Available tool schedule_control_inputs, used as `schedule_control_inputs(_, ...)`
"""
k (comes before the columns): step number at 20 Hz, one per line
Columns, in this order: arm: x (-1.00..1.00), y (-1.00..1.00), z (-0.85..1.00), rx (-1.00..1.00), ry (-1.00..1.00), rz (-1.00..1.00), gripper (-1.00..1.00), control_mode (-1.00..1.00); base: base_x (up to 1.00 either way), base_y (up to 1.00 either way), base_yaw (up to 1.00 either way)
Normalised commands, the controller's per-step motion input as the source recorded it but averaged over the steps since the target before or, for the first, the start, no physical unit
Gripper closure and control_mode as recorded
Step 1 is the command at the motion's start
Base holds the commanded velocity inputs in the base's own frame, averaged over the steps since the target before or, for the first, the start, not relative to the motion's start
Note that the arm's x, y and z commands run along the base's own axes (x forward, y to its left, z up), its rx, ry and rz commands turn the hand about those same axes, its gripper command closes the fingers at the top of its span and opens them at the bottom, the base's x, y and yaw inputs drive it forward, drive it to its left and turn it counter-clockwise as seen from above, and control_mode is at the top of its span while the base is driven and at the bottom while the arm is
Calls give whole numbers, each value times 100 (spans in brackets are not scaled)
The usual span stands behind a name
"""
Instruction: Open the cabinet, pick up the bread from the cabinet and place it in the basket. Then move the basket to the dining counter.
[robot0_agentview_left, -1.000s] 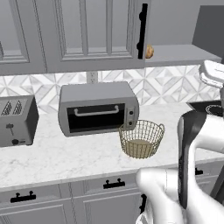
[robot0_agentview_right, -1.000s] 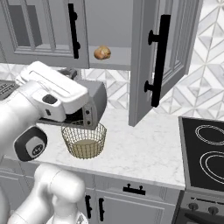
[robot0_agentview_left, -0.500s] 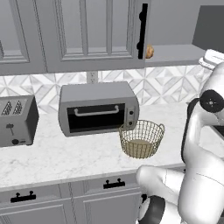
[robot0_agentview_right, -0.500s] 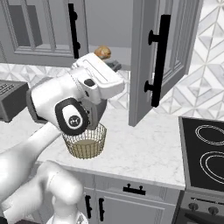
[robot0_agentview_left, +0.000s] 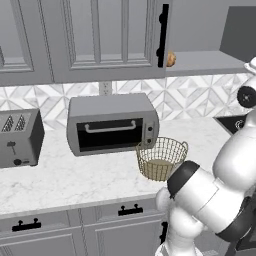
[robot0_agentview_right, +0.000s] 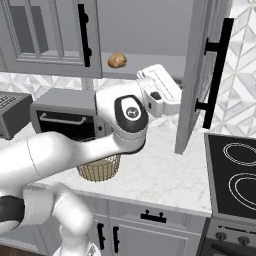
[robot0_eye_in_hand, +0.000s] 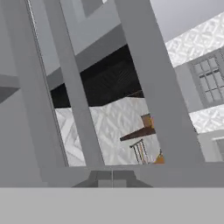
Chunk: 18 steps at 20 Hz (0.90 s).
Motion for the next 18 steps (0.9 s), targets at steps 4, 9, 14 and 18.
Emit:
schedule_control_inputs(4, 11, -100, 0, 27, -3, -3, 100, -100, 0, 0, 0)
schedule_control_inputs(9, 0, -95, 18, 28, -13, 0, 100, -100, 0, 0, 0)
schedule_control_inputs(14, 0, -52, 41, 20, -9, 0, 100, -100, 0, 0, 0)
schedule_control_inputs(18, -22, 18, 18, 5, -4, 4, 100, -100, 0, 0, 0)
